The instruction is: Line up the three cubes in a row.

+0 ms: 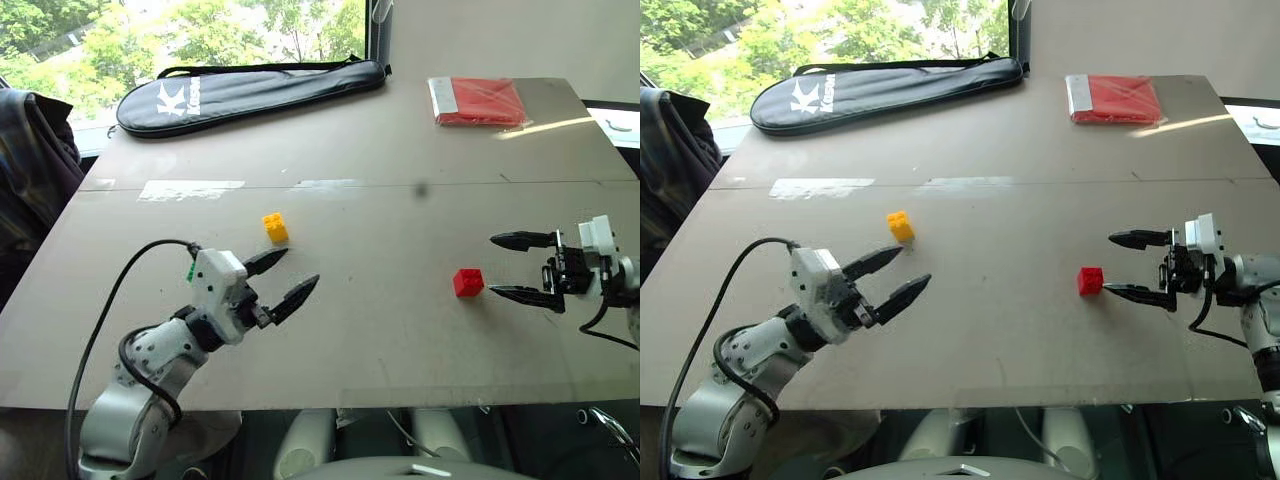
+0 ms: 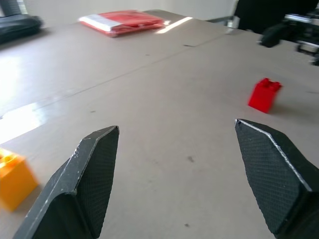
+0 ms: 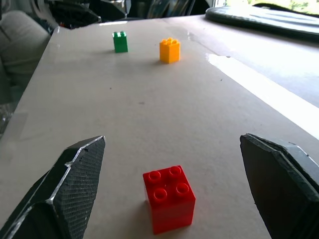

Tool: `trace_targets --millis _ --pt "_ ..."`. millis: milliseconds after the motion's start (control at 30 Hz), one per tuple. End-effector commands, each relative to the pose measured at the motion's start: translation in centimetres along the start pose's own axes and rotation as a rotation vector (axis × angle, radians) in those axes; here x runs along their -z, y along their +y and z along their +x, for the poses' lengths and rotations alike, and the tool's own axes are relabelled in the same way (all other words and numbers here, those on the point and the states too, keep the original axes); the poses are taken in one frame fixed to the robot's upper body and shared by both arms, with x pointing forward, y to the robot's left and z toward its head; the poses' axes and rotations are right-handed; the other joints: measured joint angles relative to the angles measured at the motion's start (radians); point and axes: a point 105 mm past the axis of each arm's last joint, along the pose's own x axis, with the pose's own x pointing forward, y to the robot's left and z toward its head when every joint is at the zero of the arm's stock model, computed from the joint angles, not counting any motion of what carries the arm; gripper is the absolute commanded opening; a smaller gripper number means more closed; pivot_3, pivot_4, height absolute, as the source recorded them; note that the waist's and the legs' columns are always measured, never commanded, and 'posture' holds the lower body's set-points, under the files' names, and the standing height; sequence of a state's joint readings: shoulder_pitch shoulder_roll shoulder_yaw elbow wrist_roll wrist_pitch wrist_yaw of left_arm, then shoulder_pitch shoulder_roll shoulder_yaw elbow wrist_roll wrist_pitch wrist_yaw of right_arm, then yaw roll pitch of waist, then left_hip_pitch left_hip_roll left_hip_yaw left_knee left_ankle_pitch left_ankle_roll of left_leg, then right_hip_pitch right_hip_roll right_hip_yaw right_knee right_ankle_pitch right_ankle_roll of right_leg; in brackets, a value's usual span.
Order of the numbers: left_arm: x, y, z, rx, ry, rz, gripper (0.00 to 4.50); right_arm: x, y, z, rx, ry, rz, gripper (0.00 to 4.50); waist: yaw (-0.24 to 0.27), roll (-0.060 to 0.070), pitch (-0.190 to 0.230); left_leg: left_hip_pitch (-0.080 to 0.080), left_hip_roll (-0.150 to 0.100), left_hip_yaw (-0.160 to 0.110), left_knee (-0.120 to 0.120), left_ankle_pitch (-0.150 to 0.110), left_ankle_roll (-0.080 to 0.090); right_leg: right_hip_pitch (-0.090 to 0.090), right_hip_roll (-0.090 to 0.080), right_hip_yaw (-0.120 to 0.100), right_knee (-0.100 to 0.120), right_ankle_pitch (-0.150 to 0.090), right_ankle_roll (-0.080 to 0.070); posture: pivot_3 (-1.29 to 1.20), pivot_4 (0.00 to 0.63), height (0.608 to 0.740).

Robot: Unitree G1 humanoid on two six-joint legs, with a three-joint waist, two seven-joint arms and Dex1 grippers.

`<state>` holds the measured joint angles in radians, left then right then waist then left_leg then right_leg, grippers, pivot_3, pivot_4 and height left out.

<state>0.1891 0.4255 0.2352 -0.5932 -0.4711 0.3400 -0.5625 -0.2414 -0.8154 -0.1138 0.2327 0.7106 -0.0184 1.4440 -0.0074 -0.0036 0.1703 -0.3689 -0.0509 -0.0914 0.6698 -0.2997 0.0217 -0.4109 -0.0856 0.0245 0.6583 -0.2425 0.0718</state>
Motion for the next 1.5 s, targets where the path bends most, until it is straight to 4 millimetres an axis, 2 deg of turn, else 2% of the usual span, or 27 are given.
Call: trace_targets --millis 33,233,400,533,667,900,1133,1400,1500 --pt "-0.2 2.9 -1.3 -0.199 -0.027 0.049 3.78 -2.1 0.6 0.4 0.014 -0.059 -0.042 4.44 -0.001 0.000 0.000 0.000 0.000 0.000 0.000 0.000 0.000 0.000 0.000 0.000 0.000 0.000 0.000 0.00 0.150 0.732" --pt "2.4 5.9 -5.2 -0.285 0.073 0.103 3.78 -2.4 2.3 0.4 0.006 -0.106 -0.018 4.44 -0.001 -0.001 -0.001 0.000 0.000 0.001 0.000 0.000 0.000 0.000 0.005 0.000 -0.001 0.000 0.000 0.00 0.150 0.732" --pt "3.7 6.4 -7.4 -0.306 0.107 0.108 3.78 -2.6 3.6 0.2 -0.062 -0.144 -0.017 4.44 0.001 -0.002 -0.001 0.000 0.000 0.001 0.000 0.000 0.001 0.000 0.004 0.000 -0.002 0.000 0.000 0.00 0.150 0.732" --pt "4.5 6.7 -8.3 -0.344 0.125 0.101 3.78 -2.6 4.2 -0.4 -0.125 -0.156 -0.027 4.44 0.001 -0.002 -0.001 0.000 0.000 0.001 0.000 -0.001 0.001 0.001 0.004 0.000 -0.002 0.000 0.000 0.00 0.150 0.732" --pt "4.9 6.6 -8.3 -0.375 0.114 0.078 3.78 -2.6 4.8 -0.9 -0.168 -0.173 -0.051 4.44 0.001 -0.002 -0.001 0.000 0.000 0.001 0.000 -0.001 0.001 0.001 0.004 0.000 -0.002 0.000 0.000 0.00 0.150 0.732" --pt "5.5 7.3 -8.4 -0.419 0.123 0.071 3.78 -3.0 4.6 -1.0 -0.150 -0.234 -0.068 4.44 0.000 -0.002 -0.001 0.000 0.000 0.001 0.000 -0.001 0.001 0.001 0.001 -0.001 -0.001 0.000 0.000 0.00 0.150 0.732" --pt "6.1 8.1 -7.3 -0.465 0.115 0.042 3.78 -3.1 4.7 -0.6 -0.148 -0.226 -0.080 4.44 0.001 -0.002 -0.001 0.000 0.000 0.000 0.000 -0.001 0.001 0.001 0.001 -0.001 -0.001 0.000 0.000 0.00 0.150 0.732" --pt "8.9 9.1 -6.2 -0.438 0.266 0.031 3.78 -3.0 4.4 -0.4 -0.149 -0.204 -0.114 4.44 0.001 -0.002 -0.001 0.000 0.000 0.000 0.000 -0.001 0.001 0.001 0.004 -0.001 -0.001 0.000 0.000 0.00 0.150 0.732" --pt "9.4 9.0 -5.7 -0.417 0.286 0.038 3.78 -3.0 4.3 -0.4 -0.146 -0.202 -0.117 4.44 0.002 -0.001 -0.002 0.001 0.000 0.000 0.000 0.000 0.001 0.001 0.004 -0.001 0.000 0.000 0.000 0.00 0.150 0.732"
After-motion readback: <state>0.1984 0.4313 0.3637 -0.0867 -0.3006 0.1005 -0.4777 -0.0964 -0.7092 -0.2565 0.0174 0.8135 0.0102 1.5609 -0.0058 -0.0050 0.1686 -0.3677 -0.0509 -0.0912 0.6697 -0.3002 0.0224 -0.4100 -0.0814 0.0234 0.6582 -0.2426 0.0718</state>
